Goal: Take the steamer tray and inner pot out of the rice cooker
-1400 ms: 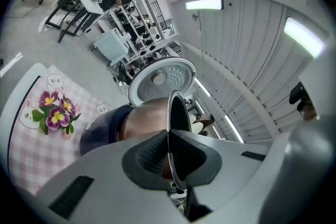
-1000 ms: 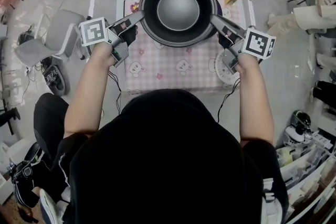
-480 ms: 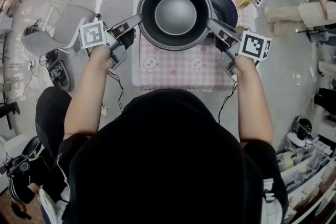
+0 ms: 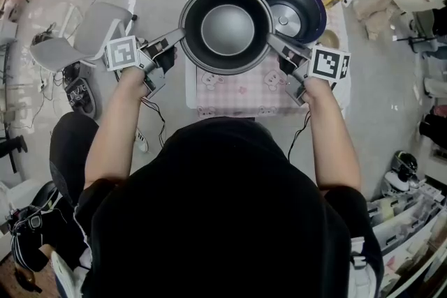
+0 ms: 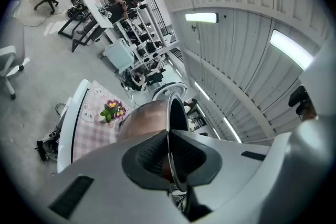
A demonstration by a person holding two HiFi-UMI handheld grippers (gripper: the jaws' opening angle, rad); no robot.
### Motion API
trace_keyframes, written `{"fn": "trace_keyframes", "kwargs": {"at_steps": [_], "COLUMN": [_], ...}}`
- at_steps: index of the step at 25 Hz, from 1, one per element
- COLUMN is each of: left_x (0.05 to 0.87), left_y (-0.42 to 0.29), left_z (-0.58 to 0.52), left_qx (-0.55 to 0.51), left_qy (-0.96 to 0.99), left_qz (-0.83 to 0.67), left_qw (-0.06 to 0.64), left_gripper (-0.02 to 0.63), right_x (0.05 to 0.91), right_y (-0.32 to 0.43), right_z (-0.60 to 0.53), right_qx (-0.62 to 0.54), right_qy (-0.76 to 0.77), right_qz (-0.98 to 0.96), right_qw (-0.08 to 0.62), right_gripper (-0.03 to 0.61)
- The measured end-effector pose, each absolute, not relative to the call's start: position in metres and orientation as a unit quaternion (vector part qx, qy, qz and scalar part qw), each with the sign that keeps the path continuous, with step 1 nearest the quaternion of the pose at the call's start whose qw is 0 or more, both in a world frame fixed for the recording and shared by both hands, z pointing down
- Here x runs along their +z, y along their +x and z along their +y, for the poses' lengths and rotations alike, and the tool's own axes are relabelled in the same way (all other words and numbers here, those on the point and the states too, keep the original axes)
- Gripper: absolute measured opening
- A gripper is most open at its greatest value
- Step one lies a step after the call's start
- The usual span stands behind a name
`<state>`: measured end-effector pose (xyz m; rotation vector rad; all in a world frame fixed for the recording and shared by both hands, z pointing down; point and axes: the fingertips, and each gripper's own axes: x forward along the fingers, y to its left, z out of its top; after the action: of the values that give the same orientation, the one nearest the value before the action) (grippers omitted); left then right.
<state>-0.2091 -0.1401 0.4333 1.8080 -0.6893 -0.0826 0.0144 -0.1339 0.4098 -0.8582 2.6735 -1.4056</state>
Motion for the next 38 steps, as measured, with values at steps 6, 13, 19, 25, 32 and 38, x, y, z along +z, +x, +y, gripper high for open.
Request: {"fn": "trace_keyframes", "kwargs": {"at_steps": [6,13,19,25,32,38], "left_x": [0.459,0.491,0.528,0.563,0.606,0.634], "left_y": [-0.229,-0.235,-0.239,-0.234,-0.225,-0.221], "left_z": [-0.109,-0.099,-0.089,-0.088,-0.081,-0.077], "left_qx": [-0.028,-0.025,-0.013,0.008,0.029,0.043], "left_qy": [0.760,0.762,0.716,0.745,0.728,0.711], "left_qz": [-0.285,-0.255,-0.268,-0.243,-0.243,-0.249], "left_qw": [0.584,0.595,0.645,0.621,0.641,0.656], "left_gripper": [0.037,0.037,0.037,0.037,0.037,0.037], "right_x": [0.435,0.481,0.525,0.558,0.605,0.635], "right_y": [-0.009,-0.016,-0.014,-0.017,-0.003,0.002], "right_z": [-0.099,-0.084,-0.074,-0.068,-0.058,-0.053], "right_qx": [-0.460,-0.514,-0.566,-0.569,-0.611,-0.631], "right_qy": [-0.259,-0.280,-0.300,-0.276,-0.297,-0.298], "right_qz": [0.849,0.811,0.768,0.774,0.733,0.715], "right_qw": [0.004,-0.008,-0.017,-0.013,-0.037,-0.042], "right_gripper": [0.044,0.041,0.041,0.038,0.038,0.037]}}
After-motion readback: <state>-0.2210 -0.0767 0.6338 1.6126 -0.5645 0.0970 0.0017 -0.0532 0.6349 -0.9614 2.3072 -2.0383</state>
